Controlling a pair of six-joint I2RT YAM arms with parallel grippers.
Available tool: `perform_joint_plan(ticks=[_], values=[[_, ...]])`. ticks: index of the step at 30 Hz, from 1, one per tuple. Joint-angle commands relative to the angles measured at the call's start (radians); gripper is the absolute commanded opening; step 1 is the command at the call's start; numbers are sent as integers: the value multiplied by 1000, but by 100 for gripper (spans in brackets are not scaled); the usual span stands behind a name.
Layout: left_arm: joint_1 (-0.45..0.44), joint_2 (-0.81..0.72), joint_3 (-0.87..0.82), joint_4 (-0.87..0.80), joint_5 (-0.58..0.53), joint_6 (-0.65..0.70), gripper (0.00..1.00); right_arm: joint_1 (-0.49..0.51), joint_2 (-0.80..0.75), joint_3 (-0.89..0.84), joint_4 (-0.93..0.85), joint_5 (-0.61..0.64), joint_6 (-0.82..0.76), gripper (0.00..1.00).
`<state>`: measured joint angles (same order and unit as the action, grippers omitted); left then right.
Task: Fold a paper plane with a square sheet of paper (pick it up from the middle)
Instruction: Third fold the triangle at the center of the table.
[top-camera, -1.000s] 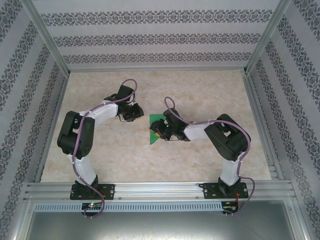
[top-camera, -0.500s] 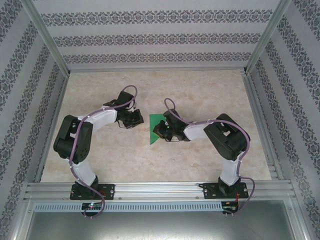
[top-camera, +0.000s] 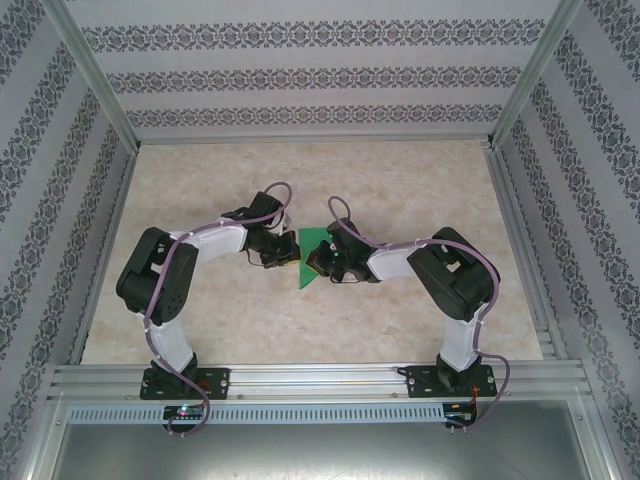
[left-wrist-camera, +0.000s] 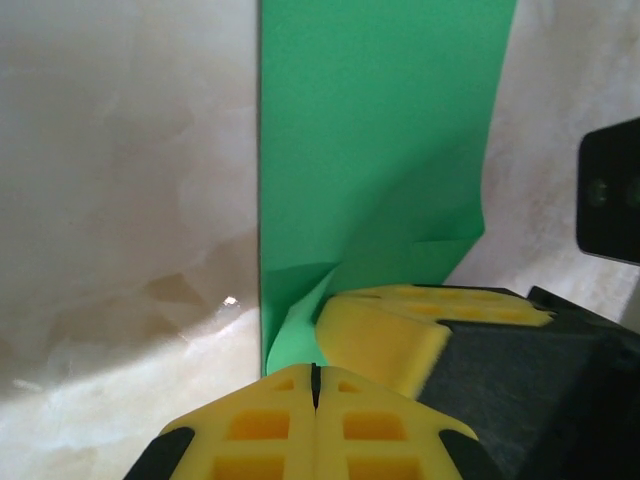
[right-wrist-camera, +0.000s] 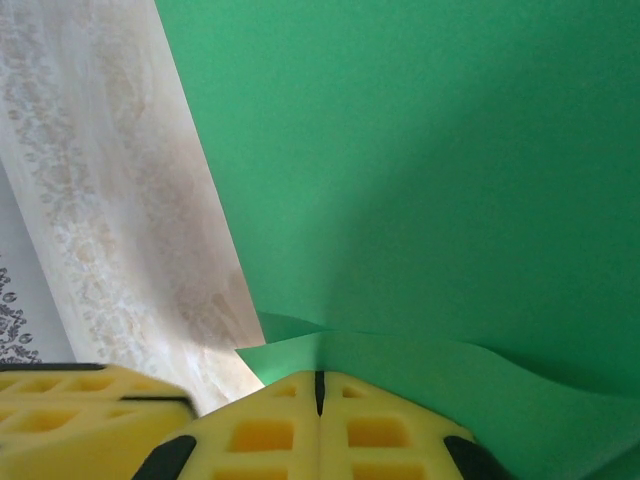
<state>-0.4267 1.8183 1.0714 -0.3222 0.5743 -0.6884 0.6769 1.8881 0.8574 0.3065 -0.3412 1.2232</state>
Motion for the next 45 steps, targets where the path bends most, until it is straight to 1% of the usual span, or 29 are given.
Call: perform_joint_plan(ticks=[1,9,20,26,31,35,40,45], values=[[-18,38,37,14,22,29,0,8,59,-35,-134,30,-23,0],[-29,68,62,14,8,36,0,9,43,-41,-136,32,-26,0],[-37,113,78,-11,-67,57,0,8,31,-44,-133,30,-25,0],[-41,129,72,-50,-114,84,0,8,16,-46,-101,17,-34,0],[-46,144,57,-122,-156,124,0,-5,-38,-42,-23,-38,-108,0],[-46,148,55,-166,-203,153,0,-34,-103,-62,27,-71,-183,0],[-47,156,64,-173,-211,167,0,-62,-163,-61,-38,-80,-288,0],[-47,162,74,-175,-210,173,0,-56,-155,-43,-83,-80,-324,0]])
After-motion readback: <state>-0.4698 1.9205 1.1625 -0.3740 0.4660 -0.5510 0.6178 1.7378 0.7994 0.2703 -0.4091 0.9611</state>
